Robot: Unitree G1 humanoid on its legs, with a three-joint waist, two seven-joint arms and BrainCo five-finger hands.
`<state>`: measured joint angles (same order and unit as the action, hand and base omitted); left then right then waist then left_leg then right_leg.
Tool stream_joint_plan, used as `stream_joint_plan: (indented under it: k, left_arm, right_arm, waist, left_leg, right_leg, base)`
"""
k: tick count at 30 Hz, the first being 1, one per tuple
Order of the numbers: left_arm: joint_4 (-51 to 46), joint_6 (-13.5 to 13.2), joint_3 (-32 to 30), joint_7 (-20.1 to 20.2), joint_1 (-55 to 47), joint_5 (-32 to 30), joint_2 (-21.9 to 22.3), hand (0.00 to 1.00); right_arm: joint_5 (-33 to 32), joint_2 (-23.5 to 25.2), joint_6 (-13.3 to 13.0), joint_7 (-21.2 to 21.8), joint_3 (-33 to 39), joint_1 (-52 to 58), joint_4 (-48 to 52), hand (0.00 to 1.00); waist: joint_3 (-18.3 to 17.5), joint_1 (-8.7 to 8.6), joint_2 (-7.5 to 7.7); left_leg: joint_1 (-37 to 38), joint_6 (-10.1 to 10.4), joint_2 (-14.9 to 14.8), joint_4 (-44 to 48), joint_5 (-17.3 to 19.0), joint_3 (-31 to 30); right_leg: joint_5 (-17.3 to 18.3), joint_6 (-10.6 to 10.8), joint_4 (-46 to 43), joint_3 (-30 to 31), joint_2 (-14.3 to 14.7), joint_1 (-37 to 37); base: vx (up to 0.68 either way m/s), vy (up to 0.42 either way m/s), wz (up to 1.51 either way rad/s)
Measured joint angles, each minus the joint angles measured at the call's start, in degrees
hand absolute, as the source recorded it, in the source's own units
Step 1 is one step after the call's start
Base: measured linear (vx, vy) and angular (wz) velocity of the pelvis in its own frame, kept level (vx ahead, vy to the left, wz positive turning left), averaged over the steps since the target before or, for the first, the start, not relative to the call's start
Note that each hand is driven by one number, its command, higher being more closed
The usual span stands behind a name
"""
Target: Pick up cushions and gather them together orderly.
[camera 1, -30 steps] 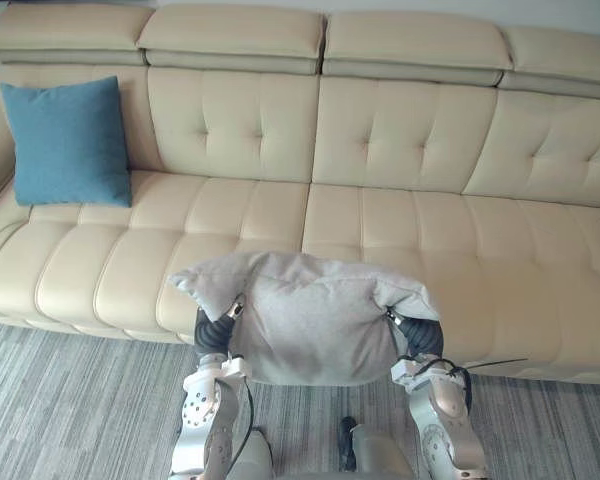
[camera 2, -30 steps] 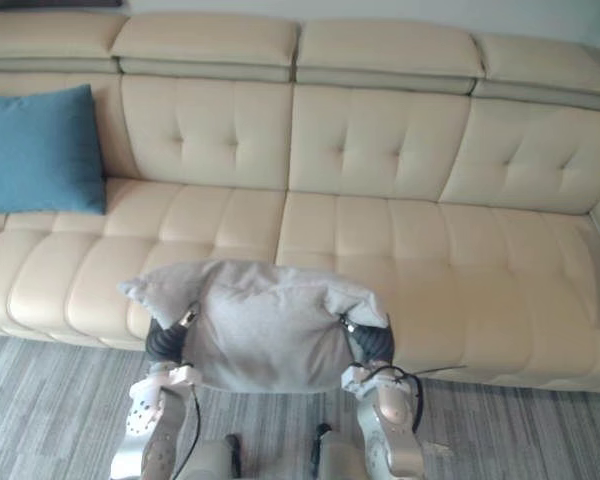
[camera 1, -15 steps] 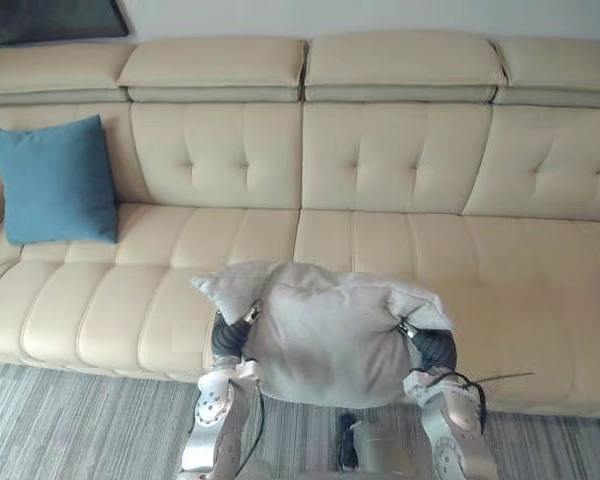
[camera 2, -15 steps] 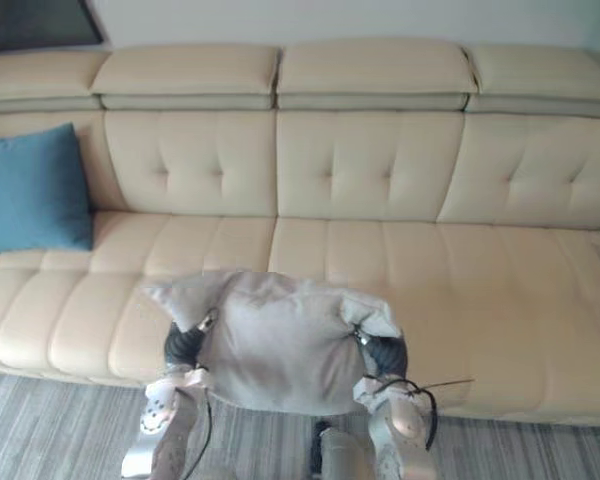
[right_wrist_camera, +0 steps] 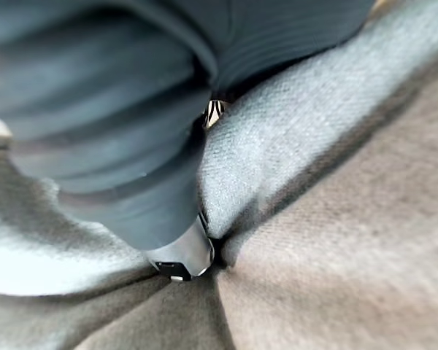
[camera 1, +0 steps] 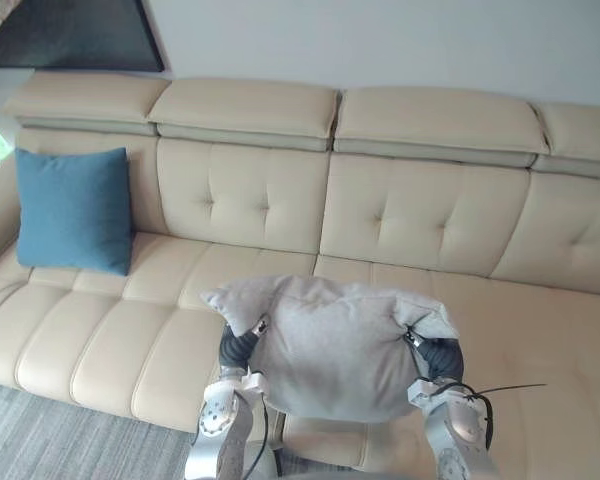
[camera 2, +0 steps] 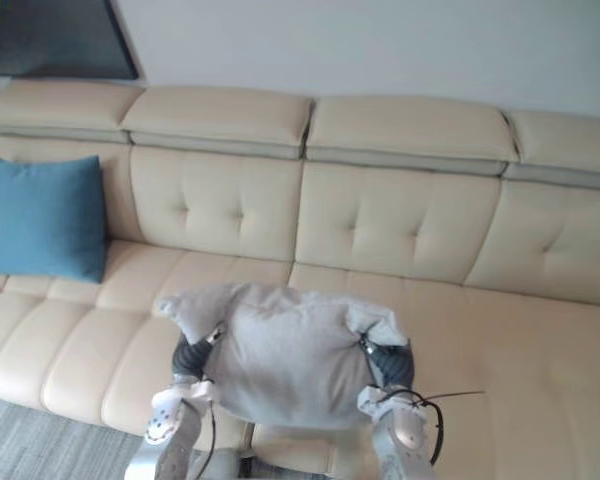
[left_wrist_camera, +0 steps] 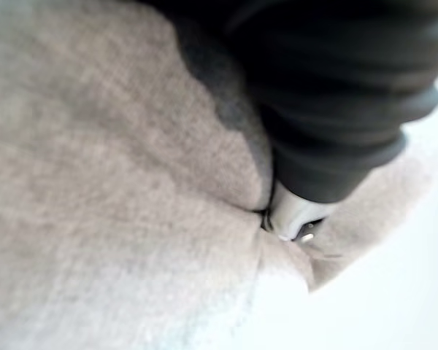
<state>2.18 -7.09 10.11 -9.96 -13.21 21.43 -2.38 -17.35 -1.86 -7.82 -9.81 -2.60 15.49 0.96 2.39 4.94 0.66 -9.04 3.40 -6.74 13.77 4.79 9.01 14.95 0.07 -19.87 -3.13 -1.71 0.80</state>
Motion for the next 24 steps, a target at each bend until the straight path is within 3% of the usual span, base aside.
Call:
stream_joint_plan:
  k: [1, 5, 9, 13, 18, 24]
  left_arm:
    - [-1.07, -0.27, -0.68, -0.21, 0.04, -0.03, -0.48, 1.00]
    - [-1.54, -0.96, -0.79, -2.59, 2.87, -1.40, -0.96, 1.00]
    - [-1.52, -1.34, -0.98, -8.77, 13.73, -2.22, -1.84, 1.00]
    - [-0.69, -1.69, -1.43, -14.22, 26.24, -2.24, -4.01, 1.00]
    - [6.91, -4.15, -1.38, -19.62, 44.65, -2.26, -8.44, 1.00]
    - [19.19, -4.72, -3.15, -21.44, 58.67, -1.97, -10.33, 1.00]
  right_arm:
    - [1.36, 0.84, 0.03, -0.05, -0.44, -1.43, 0.04, 1.00]
    - [3.04, 1.23, 0.00, -1.76, -0.66, -6.03, 0.06, 1.00]
    - [8.13, 0.10, -0.07, -7.37, -1.39, -17.62, 0.06, 1.00]
    - [9.56, -1.68, -0.17, -12.59, -1.51, -29.49, -0.38, 1.00]
    - [10.79, -5.14, -1.44, -17.91, -1.37, -44.17, -6.10, 1.00]
    - [11.11, -5.42, -1.21, -21.11, 0.01, -57.40, -17.70, 1.00]
  waist:
    - [-0.70, 0.19, 0.87]
    - [-1.13, 0.41, 1.04]
    - [-0.86, 0.97, 0.82]
    - [-0.55, 1.07, 0.52]
    - [0.44, 1.17, -0.57]
    - [4.14, 1.49, -1.62]
  left_leg:
    - [1.32, 0.03, 0.57, -1.34, 0.02, 1.37]
    - [0.93, 0.51, 0.41, -3.05, -0.25, 2.26]
    - [-5.59, 0.93, -1.07, -4.23, -2.23, 3.51]
    - [-11.41, 0.46, -0.97, -4.96, -4.53, 4.57]
    - [-16.39, 0.37, -0.56, -7.70, -8.70, 1.63]
    - [-20.23, 0.28, -0.26, -11.63, -13.38, 0.62]
  right_leg:
    - [-2.25, 0.23, 4.03, 2.30, -1.49, 0.82]
    - [-3.53, 1.54, 7.45, 5.10, -0.90, 1.37]
    - [-6.31, 1.67, 8.01, 8.32, 1.08, 9.45]
    - [-6.96, 1.83, 7.06, 9.40, 0.98, 16.53]
    - [-7.22, 1.42, 5.75, 7.68, 0.77, 22.17]
    - [-7.36, 1.16, 2.83, 6.62, 0.98, 28.66]
  base:
    - [0.13, 0.031, -0.17]
    - [0.07, -0.048, -0.31]
    - [-0.05, -0.037, -0.41]
    - [-0.09, -0.013, -0.19]
    - [-0.11, -0.026, 0.20]
    - [-0.11, -0.029, 0.10]
